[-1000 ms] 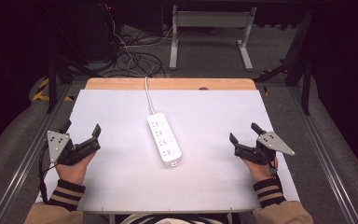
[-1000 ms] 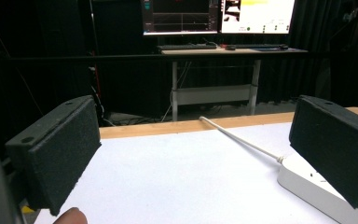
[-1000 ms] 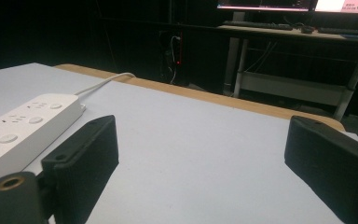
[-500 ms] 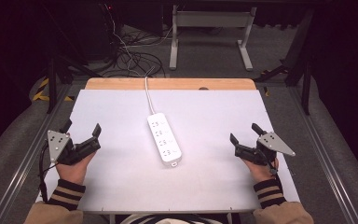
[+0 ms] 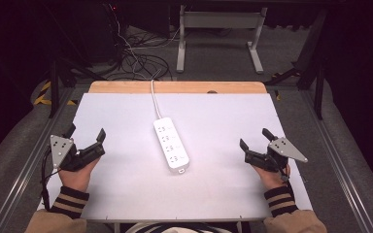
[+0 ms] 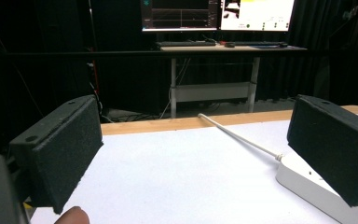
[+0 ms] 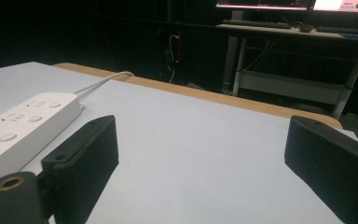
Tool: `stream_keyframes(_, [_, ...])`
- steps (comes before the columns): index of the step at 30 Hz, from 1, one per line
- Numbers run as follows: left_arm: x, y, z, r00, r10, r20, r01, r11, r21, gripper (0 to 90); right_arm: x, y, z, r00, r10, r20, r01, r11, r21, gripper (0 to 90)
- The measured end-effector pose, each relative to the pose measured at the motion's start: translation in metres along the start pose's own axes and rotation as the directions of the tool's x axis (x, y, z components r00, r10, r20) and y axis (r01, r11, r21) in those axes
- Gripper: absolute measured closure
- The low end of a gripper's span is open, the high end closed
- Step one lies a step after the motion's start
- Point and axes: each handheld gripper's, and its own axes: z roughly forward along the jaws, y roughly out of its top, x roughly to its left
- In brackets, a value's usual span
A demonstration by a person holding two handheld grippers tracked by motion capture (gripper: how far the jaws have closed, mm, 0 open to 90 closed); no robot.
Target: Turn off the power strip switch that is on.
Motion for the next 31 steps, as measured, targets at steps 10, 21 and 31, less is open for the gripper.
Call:
stream_keyframes(10, [0.0,-0.0004,0.0005,1.0,0.003,0.0,-0.003,1.0,0.008,4.0,0.0001,-0.0001,0.0001,1.0,0.0,0.0,0.0,1.0,0.001,10.1])
stream_keyframes(21, [-0.0002,-0.0007,0.0009,1.0,0.004,0.002,-0.004,0.9999,0.01,4.0,0.0,0.0001,-0.0002,1.0,-0.001,0.001,0.001,1.0,-0.001,10.1])
stream_keyframes(31, [0.0001,-0.0009,0.0018,1.0,0.0,0.0,0.0,0.9999,0.013,4.0,-0.0007,-0.0002,0.0008,1.0,0.002,-0.001,-0.002,1.0,-0.001,10.1])
